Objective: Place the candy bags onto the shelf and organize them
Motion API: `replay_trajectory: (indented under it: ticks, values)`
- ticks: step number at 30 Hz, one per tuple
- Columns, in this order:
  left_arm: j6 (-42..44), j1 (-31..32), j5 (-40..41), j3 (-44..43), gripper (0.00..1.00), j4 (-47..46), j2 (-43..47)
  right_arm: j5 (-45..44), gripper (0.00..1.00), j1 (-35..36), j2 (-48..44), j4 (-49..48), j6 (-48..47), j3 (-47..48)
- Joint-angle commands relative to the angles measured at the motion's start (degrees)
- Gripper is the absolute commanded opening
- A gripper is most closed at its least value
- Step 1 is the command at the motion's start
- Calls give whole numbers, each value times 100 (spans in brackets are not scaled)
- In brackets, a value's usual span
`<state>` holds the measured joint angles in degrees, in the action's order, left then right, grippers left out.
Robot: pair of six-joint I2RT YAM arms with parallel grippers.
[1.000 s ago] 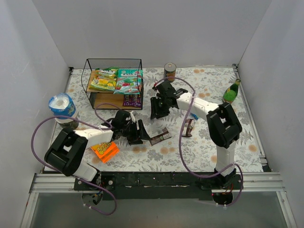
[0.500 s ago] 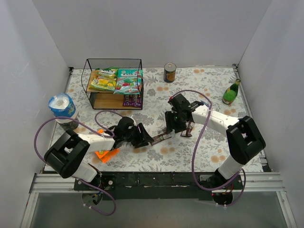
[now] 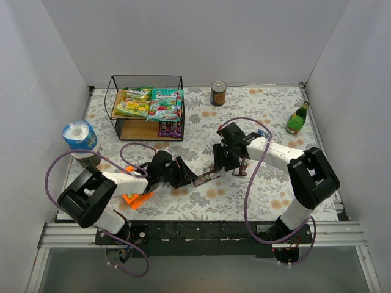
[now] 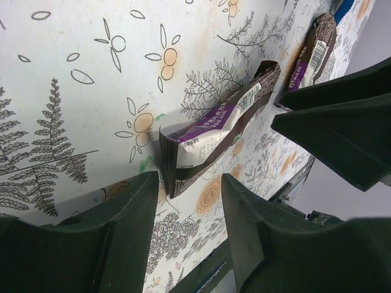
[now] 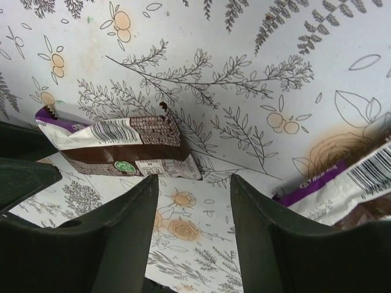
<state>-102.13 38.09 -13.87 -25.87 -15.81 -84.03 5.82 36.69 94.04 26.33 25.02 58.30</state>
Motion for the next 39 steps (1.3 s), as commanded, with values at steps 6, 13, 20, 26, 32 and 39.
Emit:
replay_trajectory:
  ticks: [6,13,20,26,32,39]
  values:
    - [105,67,394,-6,48,316,-228,481,53,-39,519,-567,-120,-82]
    - [88,111,420,-15,48,316,-368,472,41,-109,729,-558,56,-205]
    - [61,111,429,-67,45,254,-448,674,30,-109,870,-471,100,-311]
    - [-9,120,464,-68,31,263,-360,727,28,-109,914,-471,170,-399]
    - [-35,120,631,-24,16,412,-131,718,28,-109,835,-400,179,-364]
    - [35,111,736,-120,0,737,53,517,39,-109,511,-155,241,-136]
